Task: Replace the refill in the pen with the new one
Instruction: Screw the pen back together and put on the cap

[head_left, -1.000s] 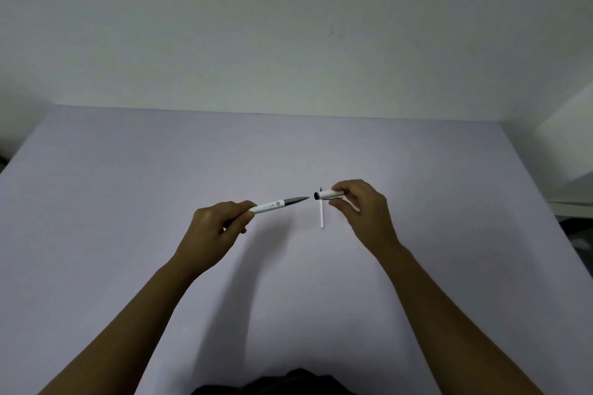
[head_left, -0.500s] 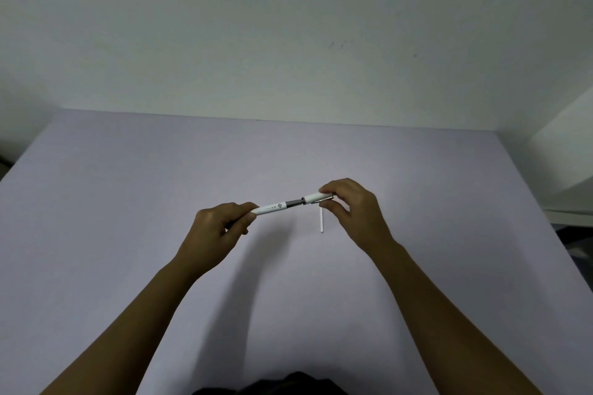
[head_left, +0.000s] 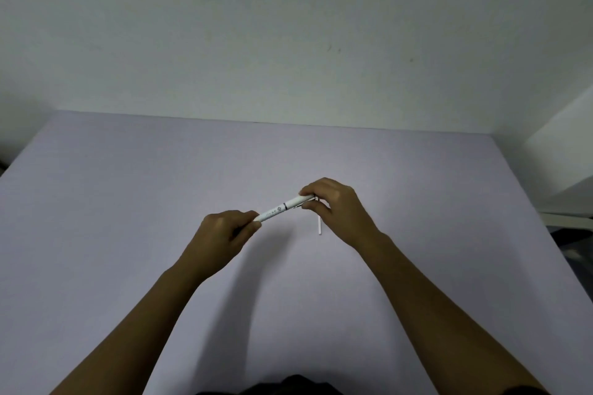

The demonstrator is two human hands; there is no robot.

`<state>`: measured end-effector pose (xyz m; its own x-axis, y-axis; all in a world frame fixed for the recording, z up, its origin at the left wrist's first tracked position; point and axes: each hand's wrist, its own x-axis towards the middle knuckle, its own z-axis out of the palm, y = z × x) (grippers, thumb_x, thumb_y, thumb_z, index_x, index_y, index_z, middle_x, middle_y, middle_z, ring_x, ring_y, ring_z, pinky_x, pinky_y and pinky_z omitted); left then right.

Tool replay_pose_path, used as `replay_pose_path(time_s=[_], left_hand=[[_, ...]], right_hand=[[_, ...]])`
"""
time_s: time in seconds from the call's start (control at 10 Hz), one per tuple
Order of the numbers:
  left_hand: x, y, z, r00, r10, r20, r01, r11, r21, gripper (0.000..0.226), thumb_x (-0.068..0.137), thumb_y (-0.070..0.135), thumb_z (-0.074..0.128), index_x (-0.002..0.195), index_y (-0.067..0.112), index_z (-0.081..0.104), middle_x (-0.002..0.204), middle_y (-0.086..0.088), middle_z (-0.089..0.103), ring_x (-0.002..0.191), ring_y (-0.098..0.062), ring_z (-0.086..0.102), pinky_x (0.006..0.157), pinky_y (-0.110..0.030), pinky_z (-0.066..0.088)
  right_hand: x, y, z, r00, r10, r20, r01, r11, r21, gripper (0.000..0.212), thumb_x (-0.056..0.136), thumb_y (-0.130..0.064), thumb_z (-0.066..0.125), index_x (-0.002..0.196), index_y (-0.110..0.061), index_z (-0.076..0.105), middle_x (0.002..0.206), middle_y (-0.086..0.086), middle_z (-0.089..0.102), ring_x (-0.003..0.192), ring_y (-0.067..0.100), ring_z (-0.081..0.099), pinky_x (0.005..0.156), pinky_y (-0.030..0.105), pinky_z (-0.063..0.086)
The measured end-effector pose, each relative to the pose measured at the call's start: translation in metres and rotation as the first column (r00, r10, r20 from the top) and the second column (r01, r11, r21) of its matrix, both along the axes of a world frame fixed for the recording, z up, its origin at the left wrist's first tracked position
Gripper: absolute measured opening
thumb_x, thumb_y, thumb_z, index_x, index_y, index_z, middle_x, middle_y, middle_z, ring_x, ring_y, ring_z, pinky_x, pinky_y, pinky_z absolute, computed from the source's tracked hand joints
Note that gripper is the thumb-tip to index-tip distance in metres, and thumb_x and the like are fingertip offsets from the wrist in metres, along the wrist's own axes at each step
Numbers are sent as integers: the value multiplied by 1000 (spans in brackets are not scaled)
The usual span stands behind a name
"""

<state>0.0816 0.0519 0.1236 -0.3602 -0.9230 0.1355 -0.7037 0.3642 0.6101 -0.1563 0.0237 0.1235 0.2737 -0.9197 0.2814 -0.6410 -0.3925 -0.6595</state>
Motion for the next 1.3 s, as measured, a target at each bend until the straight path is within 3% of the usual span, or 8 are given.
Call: replay_pose_path(time_s=[0.1,0.2,0.3,0.5,0.7,0.9,1.0,1.3], left_hand=[[-8,-6,-7,988,-46,146,43,999,20,23,88,34,54,78,15,64,60,2,50,57,-17,49,54,-27,37],[-25,-19,-25,987,45,155,-65,990,127,28,88,25,59,67,8,61,54,2,41,53,-16,40,50,-25,28],[-34,-27,-42,979,167,118,-193,945,265,34,88,23,59,59,5,56,51,0,43,49,-15,38,48,-23,27],[-73,-46,-91,937,308,168,-350,800,487,30,87,24,58,66,4,66,67,-14,68,64,-27,60,60,-31,45],[-118,-50,-118,915,345,209,-403,803,439,29,93,21,49,88,-2,66,87,-19,69,81,-32,63,73,-38,52],[-121,-44,-133,900,384,207,-436,814,385,29,96,20,46,95,-1,65,89,-18,67,77,-30,64,71,-36,54],[-120,-43,-136,909,356,216,-412,848,333,29,96,21,44,96,-1,64,89,-18,68,77,-29,65,71,-34,51],[-110,-55,-117,902,332,275,-420,819,390,45,95,38,43,83,1,65,84,-18,68,79,-32,64,65,-31,41]], right_hand=[[3,-8,-3,1000,15,-19,-15,1000,9,22,83,-11,65,105,-10,67,106,6,69,97,16,63,88,25,48],[4,-21,-17,996,-85,-18,86,993,83,40,88,-14,61,127,-14,55,132,6,57,121,16,53,105,27,40],[0,-25,-34,975,-224,-1,221,963,153,41,91,-15,56,131,-11,50,133,9,54,121,20,53,104,32,43],[-16,-8,-109,877,-431,-213,481,778,404,43,99,-20,37,138,-2,38,146,16,42,137,28,36,113,32,27],[-16,29,-157,825,-323,-463,536,708,461,55,100,-32,19,147,-5,9,160,11,5,148,23,3,119,38,5],[-17,39,-174,804,-268,-531,524,741,419,74,83,-49,-8,147,-11,-7,156,3,-14,147,19,-8,114,35,-8],[-19,41,-178,802,-263,-536,519,751,409,69,80,-49,-11,139,-15,-19,149,-1,-23,143,14,-15,114,36,-9],[-29,28,-156,824,-230,-517,481,766,426,86,75,-52,-11,148,-8,1,160,9,-3,148,21,-1,119,37,1]])
